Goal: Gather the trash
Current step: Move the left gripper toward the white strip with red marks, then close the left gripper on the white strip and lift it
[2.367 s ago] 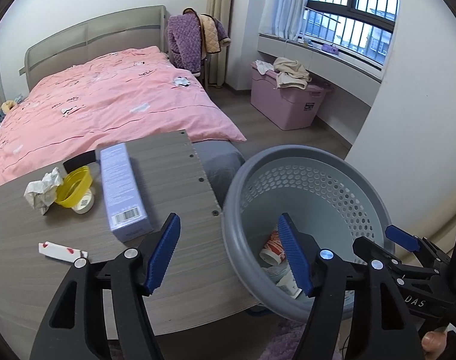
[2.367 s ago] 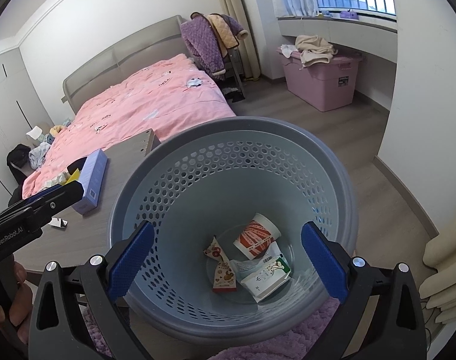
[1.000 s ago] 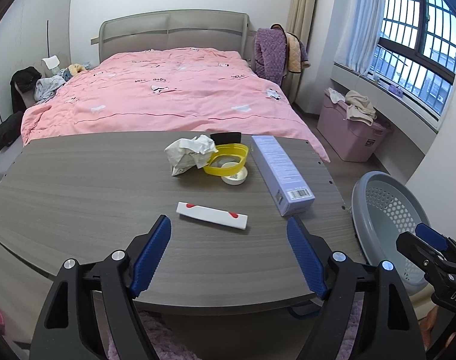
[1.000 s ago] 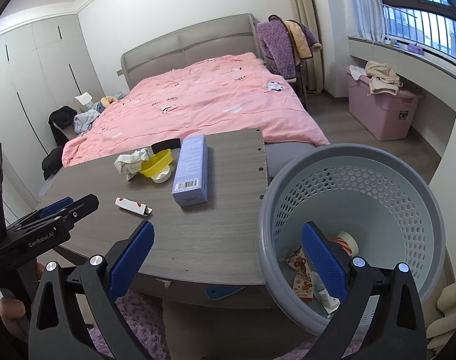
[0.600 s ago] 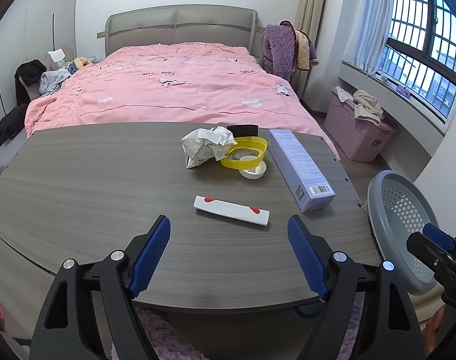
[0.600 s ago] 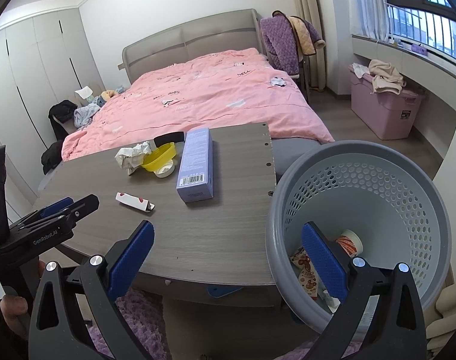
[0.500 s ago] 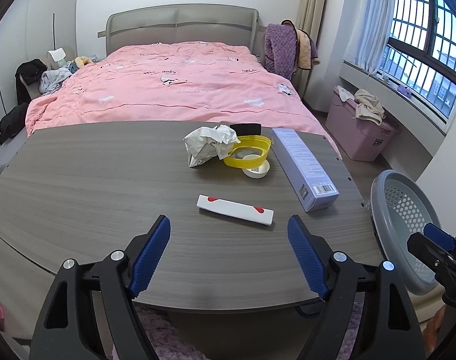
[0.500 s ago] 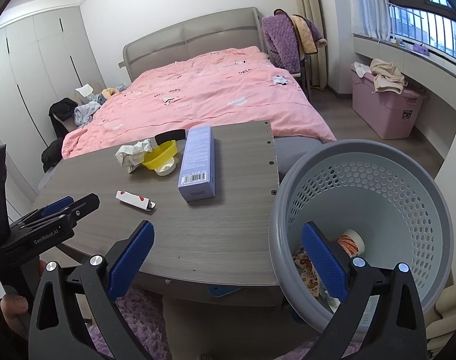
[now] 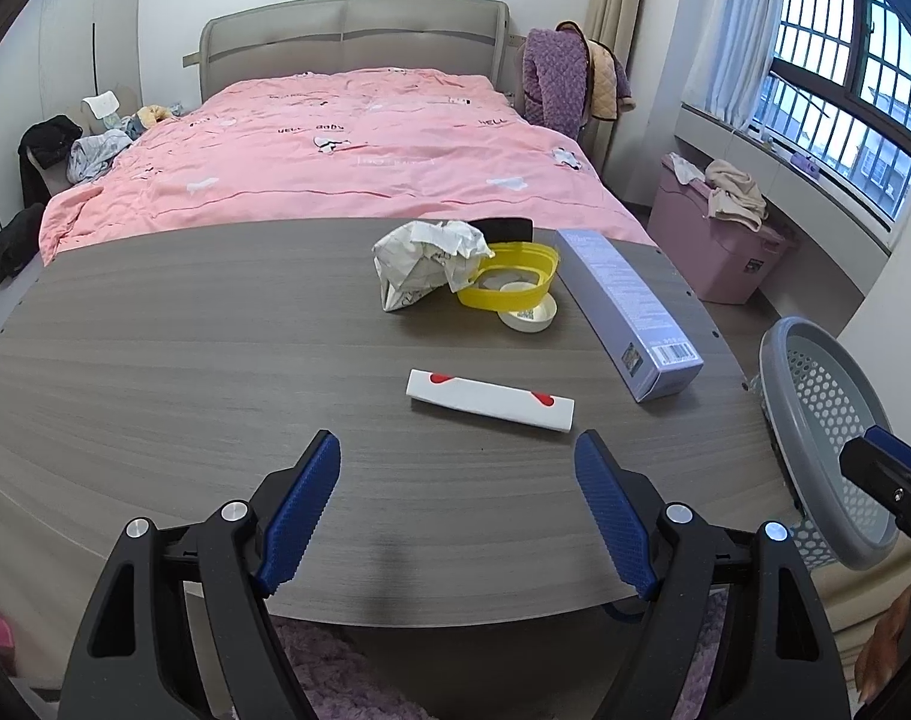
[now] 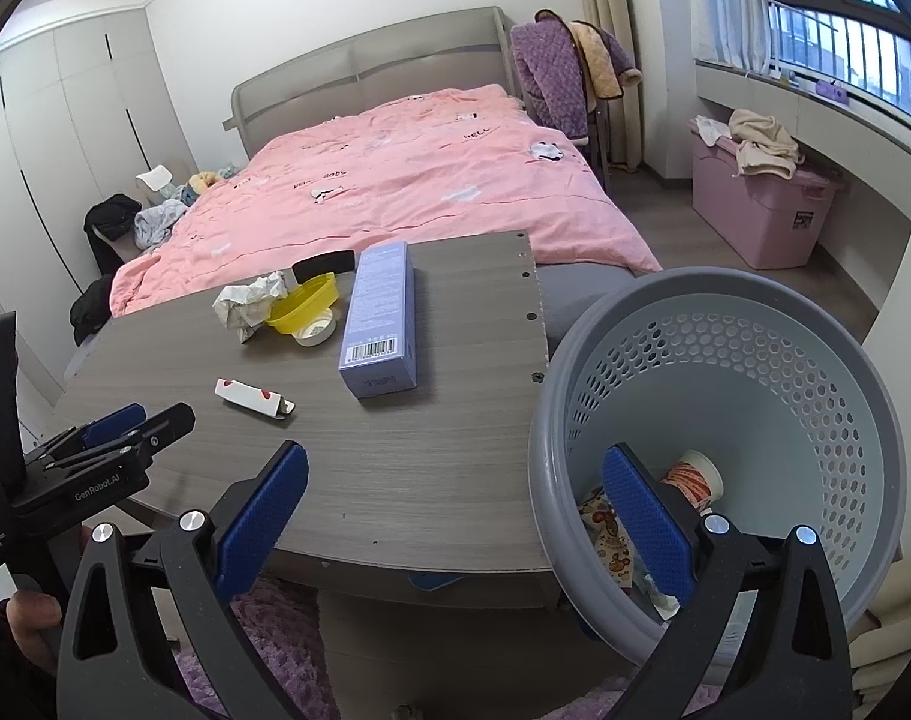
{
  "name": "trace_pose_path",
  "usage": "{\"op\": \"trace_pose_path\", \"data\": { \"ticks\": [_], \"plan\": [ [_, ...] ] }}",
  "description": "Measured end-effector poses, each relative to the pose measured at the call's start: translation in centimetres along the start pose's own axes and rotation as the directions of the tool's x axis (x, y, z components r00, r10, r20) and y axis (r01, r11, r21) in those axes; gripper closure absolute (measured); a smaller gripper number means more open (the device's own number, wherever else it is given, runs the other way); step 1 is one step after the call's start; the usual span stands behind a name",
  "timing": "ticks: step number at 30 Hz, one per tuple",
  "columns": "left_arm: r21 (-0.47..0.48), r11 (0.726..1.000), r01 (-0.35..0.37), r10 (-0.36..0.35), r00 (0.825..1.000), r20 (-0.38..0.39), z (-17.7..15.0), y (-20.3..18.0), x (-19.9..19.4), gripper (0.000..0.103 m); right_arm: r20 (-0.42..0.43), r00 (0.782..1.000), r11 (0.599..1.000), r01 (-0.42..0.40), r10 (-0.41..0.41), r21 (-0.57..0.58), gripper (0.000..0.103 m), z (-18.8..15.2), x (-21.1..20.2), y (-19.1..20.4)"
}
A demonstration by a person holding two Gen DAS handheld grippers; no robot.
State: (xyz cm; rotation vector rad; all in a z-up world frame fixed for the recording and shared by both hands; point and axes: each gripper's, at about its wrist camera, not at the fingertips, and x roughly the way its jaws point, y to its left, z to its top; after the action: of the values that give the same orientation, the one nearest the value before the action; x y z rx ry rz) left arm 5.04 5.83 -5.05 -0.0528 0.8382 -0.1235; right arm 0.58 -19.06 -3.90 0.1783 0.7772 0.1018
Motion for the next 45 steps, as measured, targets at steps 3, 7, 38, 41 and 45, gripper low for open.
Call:
{"op": "trace_pose_path", "data": {
  "ticks": [3,7,38,41,45],
  "plan": [
    [0.004,1.000,0.012,-0.012,1.000,-0.016,0.0,-0.1,0.7,0.024,-0.009,1.000,1.000,0.006,-0.006,0.010,0.006,-0.1,0.4,-0.3],
    [0.011,0.999,0.050,-0.049,0.998,-0.041,0.4,-0.2,1.7,0.023,-0.022,1.000,1.000,0.009,-0.008,0.018,0.006,0.0,1.0,-0.7],
    [0.076,0.996,-0.039,0.047,0.993,-0.110,2.5,-4.3,6.9,0.022,-0.058,0.998,0.998,0.020,-0.017,0.055,0.006,-0.3,2.8,-2.0],
    [0.086,0.994,-0.069,0.078,0.990,-0.113,2.6,-4.4,7.1,0.022,-0.057,0.998,0.998,0.020,-0.017,0.055,0.006,-0.3,2.7,-2.0],
    [0.080,0.993,-0.082,0.092,0.987,-0.130,2.6,-3.9,7.4,0.022,-0.055,0.998,0.998,0.019,-0.016,0.059,0.006,-0.3,2.6,-2.2]
  ]
}}
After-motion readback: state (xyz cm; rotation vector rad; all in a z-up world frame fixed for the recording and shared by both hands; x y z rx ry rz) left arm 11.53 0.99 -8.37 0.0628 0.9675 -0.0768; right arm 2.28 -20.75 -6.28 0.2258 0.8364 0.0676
